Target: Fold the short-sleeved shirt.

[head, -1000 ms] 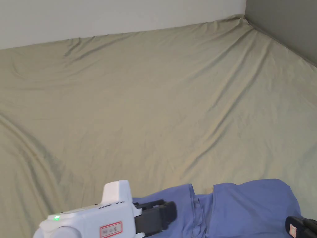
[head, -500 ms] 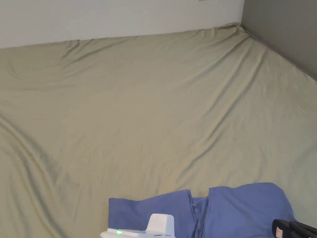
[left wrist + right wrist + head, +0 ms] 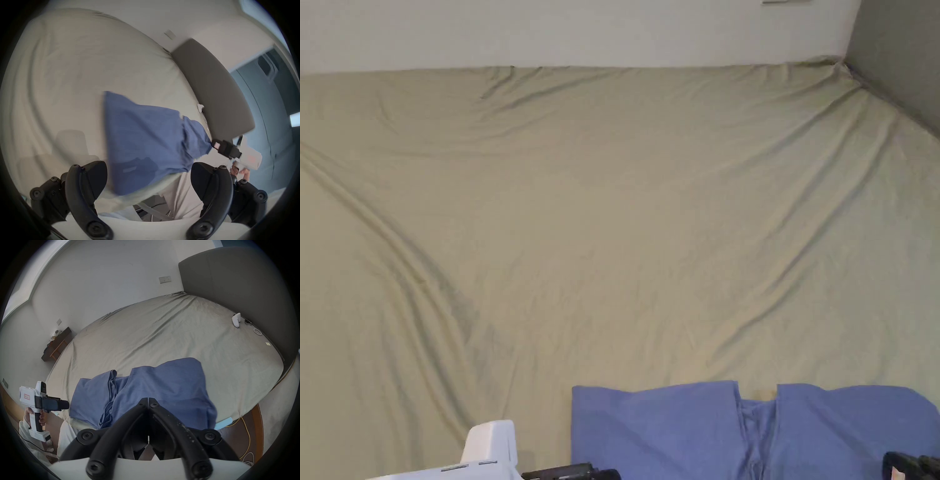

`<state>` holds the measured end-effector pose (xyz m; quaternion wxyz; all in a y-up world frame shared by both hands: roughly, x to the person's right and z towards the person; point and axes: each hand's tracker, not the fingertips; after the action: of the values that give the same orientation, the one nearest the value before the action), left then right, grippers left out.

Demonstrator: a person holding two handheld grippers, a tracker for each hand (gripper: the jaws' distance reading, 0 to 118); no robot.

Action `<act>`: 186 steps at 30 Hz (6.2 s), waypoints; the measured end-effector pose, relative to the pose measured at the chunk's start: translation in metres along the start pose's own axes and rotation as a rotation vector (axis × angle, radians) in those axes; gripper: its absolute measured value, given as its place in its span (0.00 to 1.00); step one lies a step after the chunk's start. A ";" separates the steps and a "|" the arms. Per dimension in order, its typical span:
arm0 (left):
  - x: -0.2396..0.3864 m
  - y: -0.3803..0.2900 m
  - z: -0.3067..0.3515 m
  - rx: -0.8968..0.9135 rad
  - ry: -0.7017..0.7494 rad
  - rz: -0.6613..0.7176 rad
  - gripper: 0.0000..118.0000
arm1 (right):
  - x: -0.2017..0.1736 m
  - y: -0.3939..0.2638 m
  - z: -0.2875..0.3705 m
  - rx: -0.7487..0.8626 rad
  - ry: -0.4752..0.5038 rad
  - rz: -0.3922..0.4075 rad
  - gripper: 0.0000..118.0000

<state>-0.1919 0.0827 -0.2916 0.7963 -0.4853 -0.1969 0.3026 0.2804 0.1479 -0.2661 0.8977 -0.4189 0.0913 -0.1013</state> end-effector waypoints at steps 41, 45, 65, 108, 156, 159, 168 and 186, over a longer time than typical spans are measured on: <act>0.002 0.055 0.115 0.073 0.097 0.001 0.09 | -0.005 0.009 -0.009 0.002 0.067 -0.024 0.01; 0.078 0.059 0.094 0.068 -0.026 -0.076 0.09 | 0.008 0.005 -0.003 0.028 0.066 -0.058 0.01; 0.146 0.035 -0.075 -0.146 -0.055 -0.192 0.37 | 0.092 -0.037 0.027 0.068 -0.054 -0.270 0.01; -0.028 0.021 -0.051 -0.117 -0.299 0.306 0.89 | -0.029 -0.006 -0.096 -0.173 0.159 0.165 0.01; -0.153 0.163 0.271 0.133 1.054 -0.069 0.35 | -0.066 0.017 -0.072 -0.136 0.062 0.162 0.01; -0.125 0.152 0.257 0.204 0.985 -0.098 0.00 | -0.071 0.018 -0.065 -0.116 0.093 0.166 0.01; 0.008 0.090 0.189 0.400 0.674 -0.210 0.00 | -0.075 0.031 -0.023 0.025 0.116 0.164 0.01; 0.212 -0.027 0.140 0.887 0.570 -0.435 0.84 | -0.109 0.046 0.108 0.500 -0.068 0.275 0.90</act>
<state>-0.1126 0.3072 -0.2007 0.9895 -0.1155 0.0760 0.0425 0.2073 0.2842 -0.2250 0.9810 -0.1715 0.0895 0.0162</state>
